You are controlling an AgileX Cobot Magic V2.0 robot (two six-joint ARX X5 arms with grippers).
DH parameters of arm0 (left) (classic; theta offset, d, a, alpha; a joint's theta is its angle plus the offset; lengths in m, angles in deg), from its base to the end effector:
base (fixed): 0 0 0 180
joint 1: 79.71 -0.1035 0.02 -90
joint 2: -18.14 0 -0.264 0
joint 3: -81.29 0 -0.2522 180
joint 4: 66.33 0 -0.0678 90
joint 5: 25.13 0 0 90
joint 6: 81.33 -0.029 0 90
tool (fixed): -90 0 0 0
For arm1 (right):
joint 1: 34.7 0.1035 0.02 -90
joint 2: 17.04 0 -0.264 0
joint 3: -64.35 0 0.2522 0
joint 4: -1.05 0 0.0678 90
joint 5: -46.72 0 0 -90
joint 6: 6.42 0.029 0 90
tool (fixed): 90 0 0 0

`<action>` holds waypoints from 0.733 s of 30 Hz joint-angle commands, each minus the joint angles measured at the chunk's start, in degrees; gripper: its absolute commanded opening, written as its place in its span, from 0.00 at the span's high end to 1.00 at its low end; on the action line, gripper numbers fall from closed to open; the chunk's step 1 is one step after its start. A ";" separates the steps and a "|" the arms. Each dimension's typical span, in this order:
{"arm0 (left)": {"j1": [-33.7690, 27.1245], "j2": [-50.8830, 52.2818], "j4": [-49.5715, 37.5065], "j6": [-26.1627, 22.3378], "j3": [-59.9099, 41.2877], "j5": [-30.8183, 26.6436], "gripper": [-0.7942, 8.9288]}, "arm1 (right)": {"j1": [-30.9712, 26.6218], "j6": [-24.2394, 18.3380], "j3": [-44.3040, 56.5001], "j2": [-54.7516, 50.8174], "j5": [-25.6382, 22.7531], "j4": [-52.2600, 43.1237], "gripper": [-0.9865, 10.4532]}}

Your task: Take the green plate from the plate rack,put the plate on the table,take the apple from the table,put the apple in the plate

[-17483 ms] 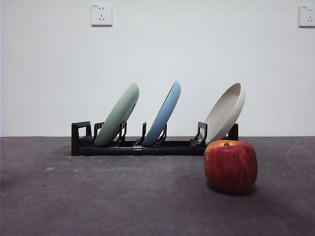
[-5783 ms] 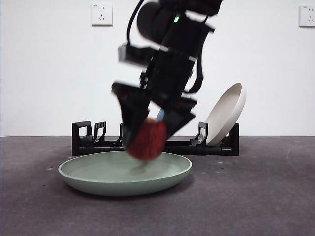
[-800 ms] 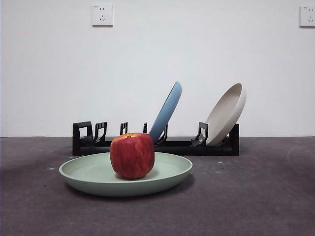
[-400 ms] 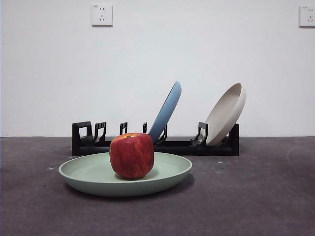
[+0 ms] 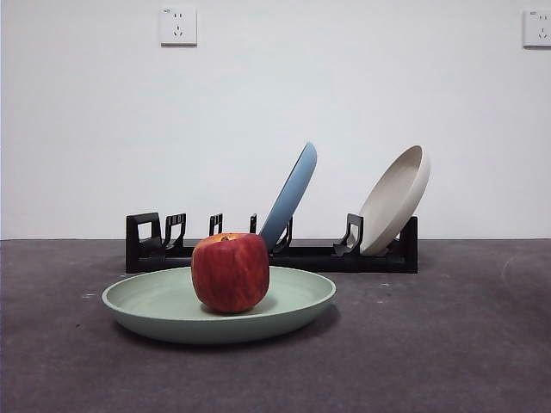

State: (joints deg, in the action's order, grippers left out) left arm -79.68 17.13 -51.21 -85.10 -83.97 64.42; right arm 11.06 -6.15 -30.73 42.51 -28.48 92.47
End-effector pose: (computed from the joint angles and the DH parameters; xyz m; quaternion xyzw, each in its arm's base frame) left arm 0.0978 0.0002 0.1657 0.0329 0.0122 0.0033 0.9994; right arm 0.0960 0.1092 0.3983 -0.1233 0.4527 0.4444 0.7632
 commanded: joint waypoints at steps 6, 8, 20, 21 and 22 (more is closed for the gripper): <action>-0.17 0.87 9.46 4.81 -0.76 0.74 0.92 | 0.07 0.28 0.35 -0.11 -0.13 0.81 0.91; -0.17 0.87 9.46 5.84 -0.76 0.76 0.92 | 0.07 0.28 0.35 -0.11 -0.13 0.81 0.91; -0.13 0.85 9.38 5.70 -0.76 0.55 0.92 | 0.07 0.28 0.35 -0.11 -0.11 0.81 0.91; -0.13 0.85 9.38 5.68 -0.76 0.57 0.92 | 0.07 0.28 0.35 -0.11 -0.13 0.81 0.91; -0.13 0.85 9.38 5.68 -0.76 0.57 0.92 | 0.07 0.28 0.35 -0.11 -0.13 0.81 0.91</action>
State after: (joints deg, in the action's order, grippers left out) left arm -79.68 17.87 -41.85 -79.77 -83.95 64.99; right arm 11.06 -6.15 -30.73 42.47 -28.48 92.47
